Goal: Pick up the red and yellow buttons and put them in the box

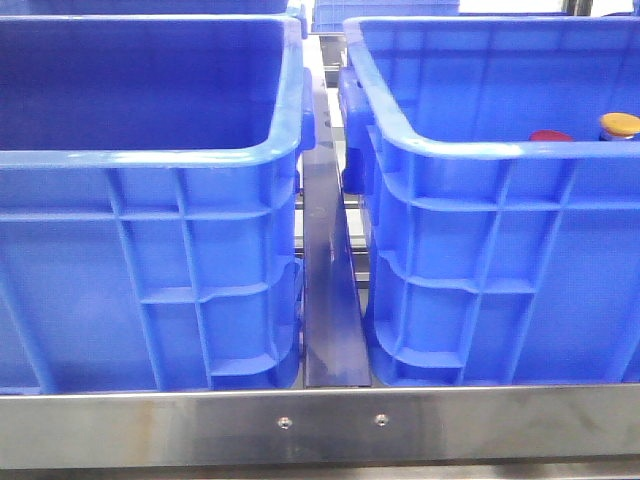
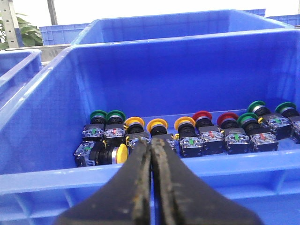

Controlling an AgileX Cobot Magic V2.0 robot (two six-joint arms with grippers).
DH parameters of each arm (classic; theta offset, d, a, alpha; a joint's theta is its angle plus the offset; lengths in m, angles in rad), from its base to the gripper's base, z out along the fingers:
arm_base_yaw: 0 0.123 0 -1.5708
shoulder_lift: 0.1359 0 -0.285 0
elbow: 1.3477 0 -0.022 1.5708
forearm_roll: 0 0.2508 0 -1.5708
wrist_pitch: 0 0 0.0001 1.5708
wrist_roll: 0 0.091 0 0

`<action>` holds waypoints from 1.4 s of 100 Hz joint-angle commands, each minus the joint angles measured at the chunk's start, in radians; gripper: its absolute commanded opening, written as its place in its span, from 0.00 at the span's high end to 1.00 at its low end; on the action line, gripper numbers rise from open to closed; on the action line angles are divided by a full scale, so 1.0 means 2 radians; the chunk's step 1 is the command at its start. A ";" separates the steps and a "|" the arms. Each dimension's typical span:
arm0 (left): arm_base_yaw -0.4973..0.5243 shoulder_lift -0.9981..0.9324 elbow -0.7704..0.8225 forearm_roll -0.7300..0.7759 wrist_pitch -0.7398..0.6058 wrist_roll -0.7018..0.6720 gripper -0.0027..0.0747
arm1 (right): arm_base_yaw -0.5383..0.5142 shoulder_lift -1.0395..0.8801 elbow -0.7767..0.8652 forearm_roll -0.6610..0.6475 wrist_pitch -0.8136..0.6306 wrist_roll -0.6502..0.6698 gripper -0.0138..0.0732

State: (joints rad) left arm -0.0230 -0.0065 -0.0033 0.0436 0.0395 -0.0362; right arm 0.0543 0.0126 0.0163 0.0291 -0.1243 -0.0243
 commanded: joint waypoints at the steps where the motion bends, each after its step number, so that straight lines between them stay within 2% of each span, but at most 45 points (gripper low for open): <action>1: 0.000 -0.016 0.023 -0.001 -0.040 -0.003 0.99 | 0.000 -0.026 -0.004 -0.006 -0.020 0.001 0.92; 40: 0.000 -0.016 0.023 -0.001 -0.040 -0.003 0.99 | -0.001 -0.021 -0.004 -0.006 -0.042 0.001 0.92; 140: 0.000 -0.016 0.023 -0.001 -0.040 -0.003 0.99 | -0.001 -0.021 -0.004 -0.006 -0.040 0.000 0.92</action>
State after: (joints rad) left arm -0.0230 -0.0065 -0.0033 0.0436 0.0376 -0.0362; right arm 0.0543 -0.0090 0.0265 0.0269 -0.1239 -0.0220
